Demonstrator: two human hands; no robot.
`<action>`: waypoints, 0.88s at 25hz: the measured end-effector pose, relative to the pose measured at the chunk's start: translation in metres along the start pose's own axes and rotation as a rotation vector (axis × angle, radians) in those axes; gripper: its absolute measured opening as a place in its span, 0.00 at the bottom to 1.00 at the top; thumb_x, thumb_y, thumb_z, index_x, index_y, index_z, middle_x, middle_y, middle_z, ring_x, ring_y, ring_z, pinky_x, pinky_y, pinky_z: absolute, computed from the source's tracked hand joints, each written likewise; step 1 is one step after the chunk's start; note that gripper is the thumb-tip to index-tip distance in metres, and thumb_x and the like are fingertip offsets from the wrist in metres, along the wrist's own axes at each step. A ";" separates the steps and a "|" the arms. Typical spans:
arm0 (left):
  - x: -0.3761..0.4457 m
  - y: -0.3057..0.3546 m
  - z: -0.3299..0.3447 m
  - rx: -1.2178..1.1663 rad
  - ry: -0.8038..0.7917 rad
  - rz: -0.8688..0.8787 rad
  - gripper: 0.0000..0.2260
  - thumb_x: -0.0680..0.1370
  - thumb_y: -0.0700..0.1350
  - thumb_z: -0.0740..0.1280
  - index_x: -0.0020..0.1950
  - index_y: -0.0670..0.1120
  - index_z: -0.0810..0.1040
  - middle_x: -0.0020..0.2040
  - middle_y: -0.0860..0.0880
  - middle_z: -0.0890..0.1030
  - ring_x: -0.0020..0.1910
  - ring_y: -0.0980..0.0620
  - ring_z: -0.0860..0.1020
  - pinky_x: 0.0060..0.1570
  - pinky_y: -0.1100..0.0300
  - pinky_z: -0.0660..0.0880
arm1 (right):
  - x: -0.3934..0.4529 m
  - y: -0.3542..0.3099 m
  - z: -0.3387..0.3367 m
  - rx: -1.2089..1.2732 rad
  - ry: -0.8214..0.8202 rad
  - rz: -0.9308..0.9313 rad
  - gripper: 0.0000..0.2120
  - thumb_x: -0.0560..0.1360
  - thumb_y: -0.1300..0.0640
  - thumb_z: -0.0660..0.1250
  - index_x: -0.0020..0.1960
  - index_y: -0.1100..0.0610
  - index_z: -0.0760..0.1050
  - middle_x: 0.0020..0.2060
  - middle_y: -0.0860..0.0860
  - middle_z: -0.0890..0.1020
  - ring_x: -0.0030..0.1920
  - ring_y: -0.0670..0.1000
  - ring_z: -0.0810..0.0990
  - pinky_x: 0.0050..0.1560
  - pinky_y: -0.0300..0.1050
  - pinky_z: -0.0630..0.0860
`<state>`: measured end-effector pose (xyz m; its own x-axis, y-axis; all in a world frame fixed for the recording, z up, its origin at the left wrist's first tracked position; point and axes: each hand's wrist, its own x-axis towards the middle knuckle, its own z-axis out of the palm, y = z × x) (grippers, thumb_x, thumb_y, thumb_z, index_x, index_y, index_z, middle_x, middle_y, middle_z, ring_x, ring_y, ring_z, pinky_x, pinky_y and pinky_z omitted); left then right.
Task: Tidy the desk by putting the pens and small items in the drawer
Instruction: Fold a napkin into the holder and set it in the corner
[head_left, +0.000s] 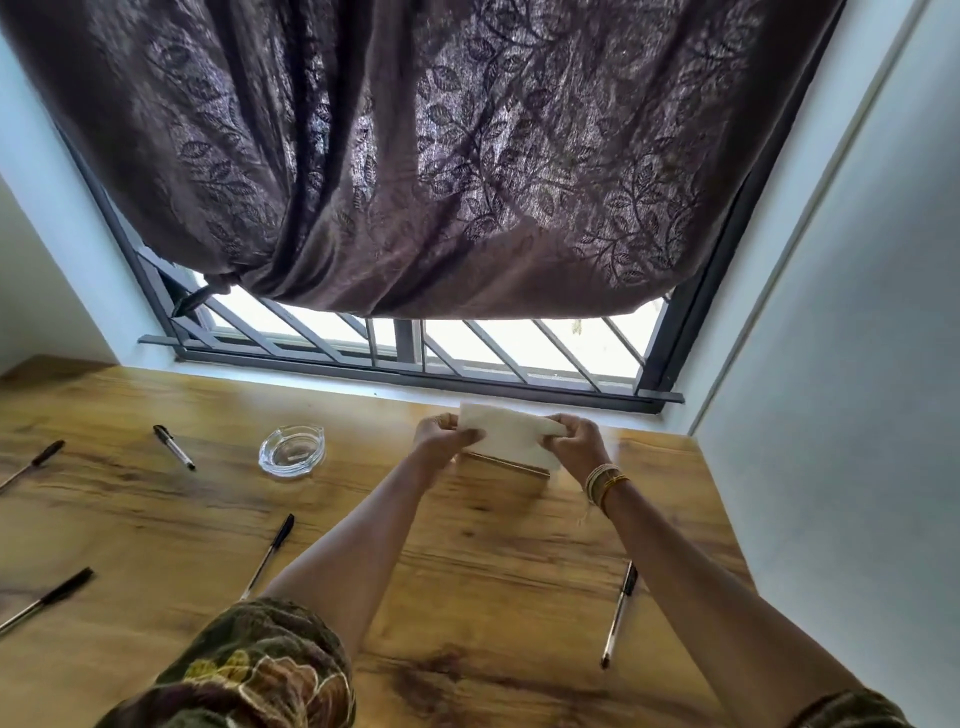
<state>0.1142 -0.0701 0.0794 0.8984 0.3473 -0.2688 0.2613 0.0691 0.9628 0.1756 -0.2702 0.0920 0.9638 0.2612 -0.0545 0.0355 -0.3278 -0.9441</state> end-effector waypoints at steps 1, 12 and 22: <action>0.008 0.003 0.003 0.024 0.043 0.064 0.10 0.69 0.39 0.77 0.48 0.40 0.80 0.44 0.43 0.81 0.44 0.47 0.78 0.38 0.60 0.75 | 0.007 -0.001 0.002 -0.043 0.050 -0.032 0.11 0.70 0.69 0.67 0.47 0.57 0.81 0.37 0.53 0.80 0.37 0.49 0.77 0.36 0.39 0.74; 0.079 0.000 0.010 0.355 0.164 0.205 0.16 0.71 0.41 0.76 0.56 0.38 0.82 0.49 0.43 0.84 0.45 0.50 0.79 0.44 0.60 0.74 | 0.064 0.007 0.016 -0.191 0.215 -0.041 0.10 0.70 0.66 0.67 0.48 0.58 0.82 0.39 0.52 0.81 0.41 0.51 0.78 0.40 0.38 0.72; 0.082 -0.023 0.001 0.618 0.071 0.157 0.08 0.73 0.41 0.72 0.49 0.39 0.83 0.43 0.42 0.83 0.43 0.46 0.79 0.40 0.58 0.71 | 0.057 0.041 0.025 -0.298 0.186 -0.024 0.06 0.71 0.63 0.70 0.47 0.58 0.82 0.37 0.52 0.82 0.38 0.51 0.79 0.33 0.33 0.69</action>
<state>0.1822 -0.0441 0.0347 0.9226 0.3718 -0.1033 0.3029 -0.5322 0.7905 0.2250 -0.2464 0.0425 0.9924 0.1114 0.0526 0.1081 -0.5817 -0.8062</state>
